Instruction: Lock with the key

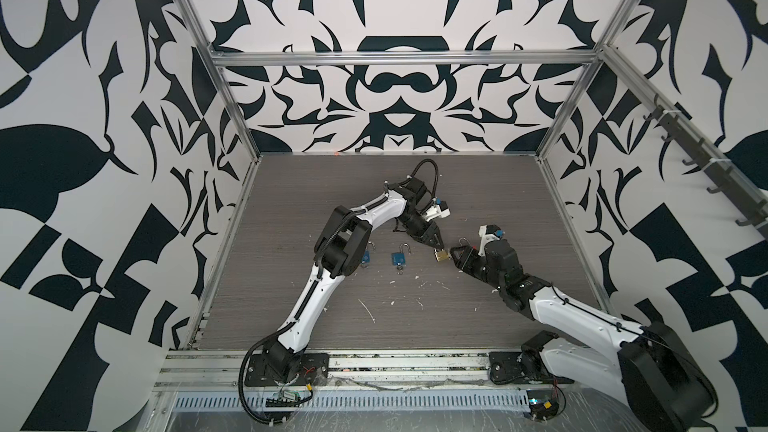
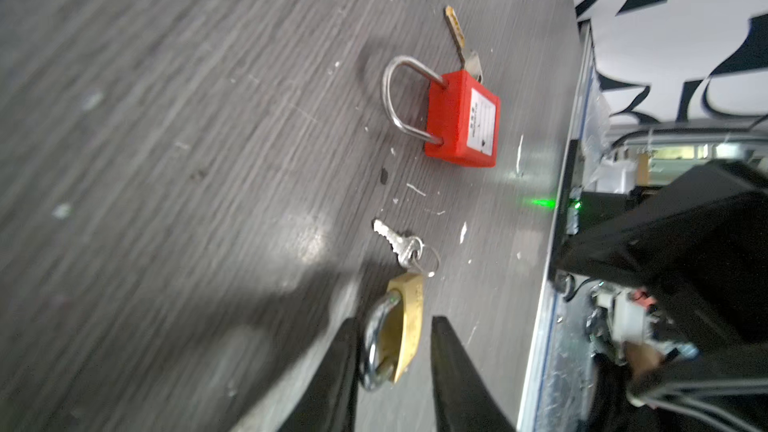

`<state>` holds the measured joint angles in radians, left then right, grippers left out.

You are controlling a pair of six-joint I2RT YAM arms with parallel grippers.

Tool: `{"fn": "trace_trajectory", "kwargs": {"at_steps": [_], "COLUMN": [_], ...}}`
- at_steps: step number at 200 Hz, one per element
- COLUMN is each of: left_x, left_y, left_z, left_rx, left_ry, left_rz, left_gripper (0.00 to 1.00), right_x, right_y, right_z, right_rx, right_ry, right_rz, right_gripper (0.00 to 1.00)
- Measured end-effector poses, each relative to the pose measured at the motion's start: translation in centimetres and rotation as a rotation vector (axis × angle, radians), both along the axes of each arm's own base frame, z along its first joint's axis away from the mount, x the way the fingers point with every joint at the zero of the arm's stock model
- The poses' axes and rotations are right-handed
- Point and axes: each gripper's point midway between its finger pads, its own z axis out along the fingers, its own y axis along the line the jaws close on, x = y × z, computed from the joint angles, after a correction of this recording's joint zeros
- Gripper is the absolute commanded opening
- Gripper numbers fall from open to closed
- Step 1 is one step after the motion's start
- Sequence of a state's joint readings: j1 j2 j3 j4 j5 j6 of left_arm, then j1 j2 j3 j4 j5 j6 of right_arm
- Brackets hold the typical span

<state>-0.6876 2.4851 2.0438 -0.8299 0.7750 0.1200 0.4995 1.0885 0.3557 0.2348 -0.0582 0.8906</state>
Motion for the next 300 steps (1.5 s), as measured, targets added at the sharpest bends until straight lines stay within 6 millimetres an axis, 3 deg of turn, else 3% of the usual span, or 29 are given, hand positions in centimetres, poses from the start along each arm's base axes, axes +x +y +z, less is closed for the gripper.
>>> {"fn": "trace_trajectory", "kwargs": {"at_steps": [33, 61, 71, 76, 91, 109, 131, 153, 178, 200, 241, 267, 300], "left_x": [1.3, 4.1, 5.5, 6.0, 7.2, 7.3, 5.0, 1.1, -4.1, -7.0, -9.1, -9.4, -9.5], "left_y": [0.3, 1.7, 3.0, 3.7, 6.5, 10.3, 14.0, 16.6, 20.3, 23.1, 25.5, 26.0, 26.3], "left_z": [0.2, 1.2, 2.0, 2.4, 4.6, 7.9, 12.5, 14.9, 13.8, 13.3, 15.1, 14.0, 12.9], "left_rx": [0.015, 0.05, 0.07, 0.082, 0.098, 0.1, 0.047, -0.05, -0.109, -0.128, -0.218, -0.207, -0.18], "left_ry": [-0.053, -0.152, -0.201, -0.221, -0.302, -0.393, -0.462, -0.461, -0.418, -0.409, -0.456, -0.436, -0.404], "left_rz": [0.024, 0.106, 0.159, 0.193, 0.302, 0.466, 0.66, 0.794, 0.9, 0.975, 1.049, 1.07, 1.076], "left_gripper": [0.63, 0.73, 0.77, 0.88, 0.98, 1.0, 1.0, 1.0, 1.0, 1.0, 1.0, 1.0, 1.0], "right_x": [0.2, 0.8, 0.9, 1.0, 1.1, 1.1, 0.9, 0.3, 0.1, 0.5, 1.2, 1.4, 1.2], "right_y": [0.8, 0.8, 0.7, 0.7, 0.8, 1.3, 3.7, 6.8, 9.6, 11.0, 13.6, 15.9, 17.1], "right_z": [0.2, 1.3, 1.9, 2.2, 3.1, 3.9, 4.3, 4.0, 2.8, 1.4, -0.9, -1.9, -3.1], "right_rx": [-0.023, -0.055, -0.066, -0.071, -0.087, -0.128, -0.198, -0.28, -0.366, -0.429, -0.525, -0.559, -0.615], "right_ry": [-0.002, -0.019, -0.032, -0.039, -0.058, -0.06, -0.059, -0.055, -0.036, -0.012, 0.039, 0.048, 0.069], "right_rz": [0.026, 0.034, 0.036, 0.038, 0.048, 0.081, 0.159, 0.243, 0.301, 0.314, 0.342, 0.371, 0.39], "right_gripper": [0.46, 0.46, 0.46, 0.46, 0.46, 0.46, 0.47, 0.49, 0.51, 0.52, 0.55, 0.55, 0.56]}}
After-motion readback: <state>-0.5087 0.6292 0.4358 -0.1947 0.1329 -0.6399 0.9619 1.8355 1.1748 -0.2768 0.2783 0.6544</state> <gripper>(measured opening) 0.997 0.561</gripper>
